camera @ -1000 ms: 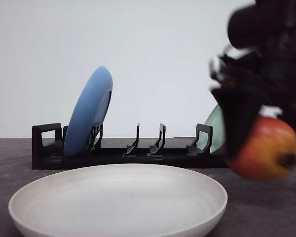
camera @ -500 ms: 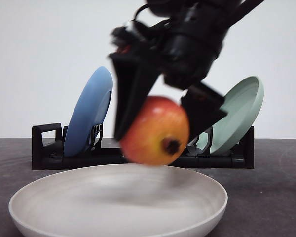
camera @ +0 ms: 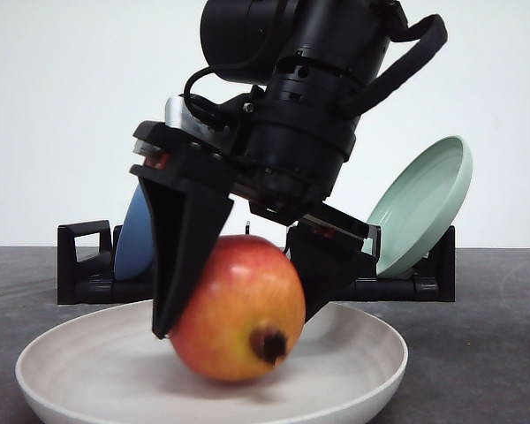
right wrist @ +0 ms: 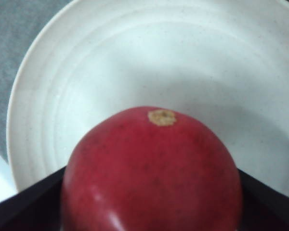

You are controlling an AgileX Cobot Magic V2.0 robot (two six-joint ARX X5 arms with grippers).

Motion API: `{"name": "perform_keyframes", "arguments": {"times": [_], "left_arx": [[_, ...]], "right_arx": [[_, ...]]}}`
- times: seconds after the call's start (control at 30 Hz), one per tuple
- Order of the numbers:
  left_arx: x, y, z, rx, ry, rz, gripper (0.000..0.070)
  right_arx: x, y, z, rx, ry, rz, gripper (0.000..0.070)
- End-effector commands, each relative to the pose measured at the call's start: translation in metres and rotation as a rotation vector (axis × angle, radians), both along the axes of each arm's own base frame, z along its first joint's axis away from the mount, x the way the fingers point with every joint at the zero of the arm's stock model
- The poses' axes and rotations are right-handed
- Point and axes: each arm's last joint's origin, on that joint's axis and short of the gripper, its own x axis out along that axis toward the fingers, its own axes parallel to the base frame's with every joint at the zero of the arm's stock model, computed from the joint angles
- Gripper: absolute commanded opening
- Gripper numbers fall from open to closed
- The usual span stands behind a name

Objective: Place pomegranate in white plate

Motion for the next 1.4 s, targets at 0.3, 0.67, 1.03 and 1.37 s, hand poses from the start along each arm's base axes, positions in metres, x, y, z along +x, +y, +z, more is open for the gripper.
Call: {"name": "perform_keyframes", "arguments": {"times": [0.3,0.67,1.03,1.37], "left_arx": [[0.000,0.000,0.002,-0.010,-0.004,-0.008,0.0626],[0.000,0.000,0.001,-0.003,-0.001,-0.007,0.0626],[0.000,0.000,0.001,-0.009,-0.002,-0.003,0.0627],[0.001,-0.001,0.006,-0.049,-0.025,0.021,0.0627]], "right_arx": [[0.002,0.011,0.021,0.049,-0.028,0.036,0.0700],[-0.018,-0.033,0.127,0.081,-0.187,0.070,0.0700],[-0.085,-0.129,0.203,0.118,-0.461,-0.079,0.0700],[-0.137,-0.192,0.201,0.356,-0.632,-0.210,0.0700]]}}
